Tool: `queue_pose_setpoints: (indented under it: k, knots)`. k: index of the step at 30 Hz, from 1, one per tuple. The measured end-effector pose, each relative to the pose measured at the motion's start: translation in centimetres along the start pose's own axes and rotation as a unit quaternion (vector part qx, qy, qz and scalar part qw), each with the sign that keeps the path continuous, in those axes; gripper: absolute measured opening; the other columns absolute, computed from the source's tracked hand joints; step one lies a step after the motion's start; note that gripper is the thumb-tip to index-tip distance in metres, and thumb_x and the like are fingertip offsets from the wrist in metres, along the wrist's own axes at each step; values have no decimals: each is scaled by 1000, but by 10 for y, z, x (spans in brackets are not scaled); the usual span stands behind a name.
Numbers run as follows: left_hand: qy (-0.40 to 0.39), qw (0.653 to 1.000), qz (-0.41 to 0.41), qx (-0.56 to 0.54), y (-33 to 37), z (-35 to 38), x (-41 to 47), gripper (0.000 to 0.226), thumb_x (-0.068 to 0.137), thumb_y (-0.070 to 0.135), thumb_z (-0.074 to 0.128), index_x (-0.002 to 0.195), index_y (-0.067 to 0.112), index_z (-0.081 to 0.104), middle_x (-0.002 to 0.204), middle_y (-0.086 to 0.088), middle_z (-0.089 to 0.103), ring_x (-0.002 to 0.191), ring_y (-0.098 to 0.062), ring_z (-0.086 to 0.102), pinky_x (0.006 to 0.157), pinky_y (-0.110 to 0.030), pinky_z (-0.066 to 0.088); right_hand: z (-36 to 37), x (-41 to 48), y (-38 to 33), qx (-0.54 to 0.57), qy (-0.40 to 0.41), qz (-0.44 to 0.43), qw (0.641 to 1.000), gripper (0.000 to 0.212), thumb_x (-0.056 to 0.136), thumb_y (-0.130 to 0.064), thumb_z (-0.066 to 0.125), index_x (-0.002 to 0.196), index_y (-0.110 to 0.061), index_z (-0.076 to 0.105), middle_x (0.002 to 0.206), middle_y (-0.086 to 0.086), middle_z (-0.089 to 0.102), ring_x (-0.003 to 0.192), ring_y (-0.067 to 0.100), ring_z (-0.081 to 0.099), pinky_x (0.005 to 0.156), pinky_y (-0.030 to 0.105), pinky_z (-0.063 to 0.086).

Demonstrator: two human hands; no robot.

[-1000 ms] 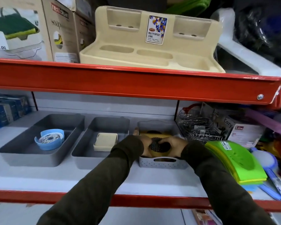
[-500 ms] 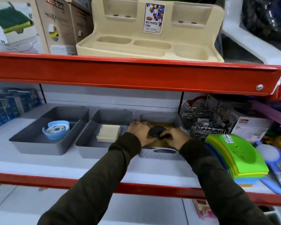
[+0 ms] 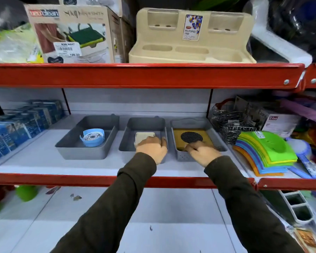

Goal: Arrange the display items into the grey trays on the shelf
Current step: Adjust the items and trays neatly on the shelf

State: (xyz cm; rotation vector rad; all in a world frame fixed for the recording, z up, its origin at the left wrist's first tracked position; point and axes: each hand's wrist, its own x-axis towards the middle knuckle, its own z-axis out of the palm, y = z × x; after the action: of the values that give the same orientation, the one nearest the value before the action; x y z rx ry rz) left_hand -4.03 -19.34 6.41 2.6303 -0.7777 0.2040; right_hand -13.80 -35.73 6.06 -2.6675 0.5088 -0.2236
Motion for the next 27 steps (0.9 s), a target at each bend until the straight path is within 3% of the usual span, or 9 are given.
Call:
queue_pose_setpoints:
  k: [1, 4, 12, 16, 18, 22, 24, 27]
  knots:
    - [-5, 1000, 17, -14, 1, -1, -9, 54, 100, 42, 25, 107, 6, 65, 111, -21, 67, 102, -36, 63, 91, -38, 51, 2, -10, -2, -4, 14, 1, 1000, 39, 95, -47, 37, 103, -27, 69, 103, 12, 68, 98, 32, 63, 81, 34, 49]
    - [-15, 998, 52, -45, 1, -6, -39, 56, 101, 42, 25, 101, 6, 68, 105, -20, 68, 97, -36, 64, 86, -38, 51, 11, -35, -14, -37, 53, -6, 998, 49, 93, -51, 33, 92, -19, 71, 93, 14, 72, 90, 34, 66, 79, 37, 51]
    - [-2, 992, 116, -40, 5, -13, -81, 56, 100, 45, 27, 93, 10, 70, 94, -17, 71, 92, -37, 66, 77, -38, 51, 20, -81, -24, -87, 103, 24, 991, 48, 94, -55, 32, 108, -28, 70, 105, 12, 74, 103, 32, 64, 91, 41, 46]
    - [108, 988, 105, -22, -19, -29, -79, 40, 97, 36, 34, 117, 14, 61, 110, -14, 69, 103, -33, 64, 88, -39, 52, 16, -89, -43, -31, 179, 12, 983, 40, 94, -50, 36, 105, -28, 68, 107, 2, 72, 105, 26, 63, 94, 43, 46]
    - [102, 993, 34, 39, -53, -43, -64, 43, 95, 30, 41, 131, 8, 51, 127, -17, 61, 118, -34, 56, 102, -42, 46, 17, -92, -62, 28, 220, -30, 975, 33, 95, -41, 41, 105, -25, 68, 109, 2, 71, 104, 25, 63, 92, 43, 49]
    - [-46, 983, -114, 133, -127, -59, -37, 51, 89, 25, 49, 136, 3, 47, 141, -21, 50, 132, -39, 46, 115, -48, 33, 31, -83, -95, 37, 130, -71, 988, 36, 95, -35, 43, 122, -23, 63, 121, 3, 69, 113, 24, 62, 95, 38, 50]
    - [-53, 984, -117, 125, -165, -75, -52, 55, 87, 19, 52, 139, 5, 44, 142, -19, 48, 132, -39, 45, 114, -48, 34, 44, -90, -128, 40, 80, -68, 994, 37, 94, -32, 44, 125, -24, 62, 126, 3, 67, 117, 25, 61, 99, 37, 49]
    - [-24, 995, -78, 63, -169, -69, -68, 55, 83, 12, 53, 137, 12, 46, 140, -15, 50, 127, -38, 48, 107, -46, 44, 55, -87, -133, -1, 23, -54, 998, 39, 90, -28, 43, 124, -28, 61, 131, 2, 64, 120, 27, 59, 104, 40, 46]
